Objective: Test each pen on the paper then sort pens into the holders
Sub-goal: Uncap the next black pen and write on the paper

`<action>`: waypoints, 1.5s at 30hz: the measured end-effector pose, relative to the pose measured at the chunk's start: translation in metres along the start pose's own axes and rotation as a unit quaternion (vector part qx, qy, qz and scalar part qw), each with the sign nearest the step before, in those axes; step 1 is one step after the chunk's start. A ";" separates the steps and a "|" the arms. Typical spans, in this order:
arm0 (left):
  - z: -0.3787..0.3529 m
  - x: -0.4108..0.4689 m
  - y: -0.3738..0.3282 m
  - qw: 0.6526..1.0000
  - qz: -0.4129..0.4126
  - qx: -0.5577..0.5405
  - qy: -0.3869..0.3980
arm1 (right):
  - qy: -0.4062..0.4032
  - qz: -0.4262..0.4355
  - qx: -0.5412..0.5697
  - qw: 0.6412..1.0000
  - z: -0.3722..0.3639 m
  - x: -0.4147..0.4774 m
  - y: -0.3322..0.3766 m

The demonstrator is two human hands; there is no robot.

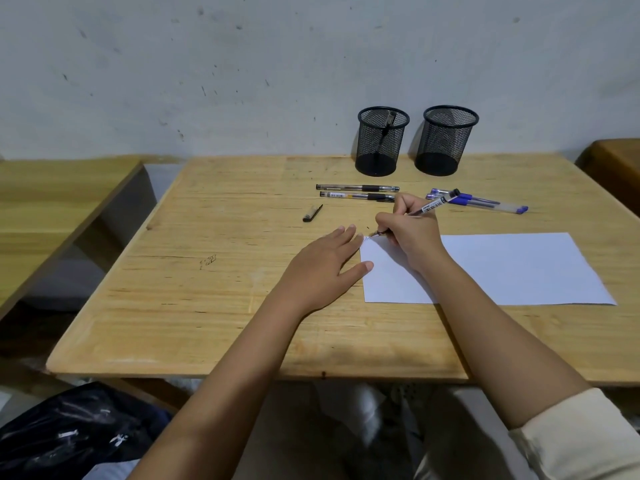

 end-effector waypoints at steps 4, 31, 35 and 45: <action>0.000 0.000 0.000 1.000 0.000 0.002 0.000 | -0.014 0.006 -0.021 1.000 -0.002 0.001 -0.001; -0.001 0.000 0.000 1.000 -0.001 0.013 -0.001 | -0.015 0.022 -0.041 0.999 -0.002 0.003 -0.005; -0.001 0.000 0.000 1.000 -0.001 0.017 0.000 | -0.016 0.020 -0.038 0.999 -0.002 0.004 -0.005; 0.000 0.000 0.000 1.000 -0.003 0.015 -0.002 | -0.031 0.024 -0.053 0.998 -0.002 0.004 -0.005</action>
Point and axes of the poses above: each hand's wrist, its own x-axis towards the middle knuckle, its own z-axis out of the back of the hand, y = z × x, the point moved 1 cm from there along x, towards the middle knuckle, and after that the axes turned 5 degrees about -y, right-handed, at the moved point
